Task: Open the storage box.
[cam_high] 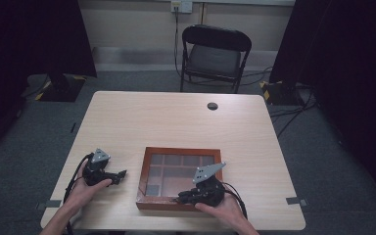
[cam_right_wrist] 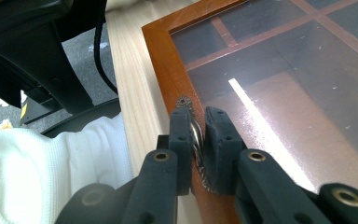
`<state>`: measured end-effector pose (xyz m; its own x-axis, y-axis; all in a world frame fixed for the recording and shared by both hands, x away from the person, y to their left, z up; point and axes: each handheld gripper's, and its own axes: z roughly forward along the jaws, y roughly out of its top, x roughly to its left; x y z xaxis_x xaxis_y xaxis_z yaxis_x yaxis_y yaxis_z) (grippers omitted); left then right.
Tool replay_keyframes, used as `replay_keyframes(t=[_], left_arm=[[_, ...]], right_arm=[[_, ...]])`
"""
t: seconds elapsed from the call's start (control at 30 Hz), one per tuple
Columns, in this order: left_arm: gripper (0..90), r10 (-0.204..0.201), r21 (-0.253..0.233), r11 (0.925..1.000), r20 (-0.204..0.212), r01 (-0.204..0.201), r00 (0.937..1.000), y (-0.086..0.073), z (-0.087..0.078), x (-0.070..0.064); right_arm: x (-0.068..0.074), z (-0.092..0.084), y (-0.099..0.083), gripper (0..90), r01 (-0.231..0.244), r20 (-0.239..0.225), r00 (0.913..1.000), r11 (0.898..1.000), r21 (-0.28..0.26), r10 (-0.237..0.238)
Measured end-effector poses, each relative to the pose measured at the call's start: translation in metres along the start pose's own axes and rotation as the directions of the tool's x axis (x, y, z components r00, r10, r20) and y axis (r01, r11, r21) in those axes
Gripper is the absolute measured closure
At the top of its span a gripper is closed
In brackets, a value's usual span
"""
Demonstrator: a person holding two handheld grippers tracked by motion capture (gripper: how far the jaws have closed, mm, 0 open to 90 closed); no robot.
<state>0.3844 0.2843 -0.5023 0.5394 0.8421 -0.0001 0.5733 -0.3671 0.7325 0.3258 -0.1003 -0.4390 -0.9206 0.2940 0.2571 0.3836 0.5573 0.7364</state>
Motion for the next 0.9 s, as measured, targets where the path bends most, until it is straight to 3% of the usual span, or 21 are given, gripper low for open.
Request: replay_keyframes(t=[0.43, 0.67, 0.8, 0.9], left_arm=[[16.4, 0.016, 0.020, 0.9997, 0.029, -0.017, 0.9995, 0.003, -0.004, -0.001], [16.6, 0.038, -0.027, 0.9990, 0.064, -0.037, 0.9972, 0.008, -0.011, -0.006], [16.7, 0.023, -0.072, 0.9973, 0.113, -0.015, 0.9933, 0.012, -0.016, -0.010], [16.7, 0.033, -0.087, 0.9959, 0.125, -0.022, 0.9916, 0.013, -0.018, -0.012]], right_arm=[[-0.001, -0.006, 0.007, 82.4, -0.001, -0.022, 0.9998, 1.000, -0.023, 0.001], [0.000, -0.010, 0.013, 82.9, -0.003, -0.029, 0.9996, 0.999, -0.042, 0.002], [0.000, -0.012, 0.018, 83.0, -0.009, -0.036, 0.9993, 0.999, -0.042, 0.007], [-0.001, -0.014, 0.021, 83.0, -0.013, -0.041, 0.9991, 0.999, -0.041, 0.011]])
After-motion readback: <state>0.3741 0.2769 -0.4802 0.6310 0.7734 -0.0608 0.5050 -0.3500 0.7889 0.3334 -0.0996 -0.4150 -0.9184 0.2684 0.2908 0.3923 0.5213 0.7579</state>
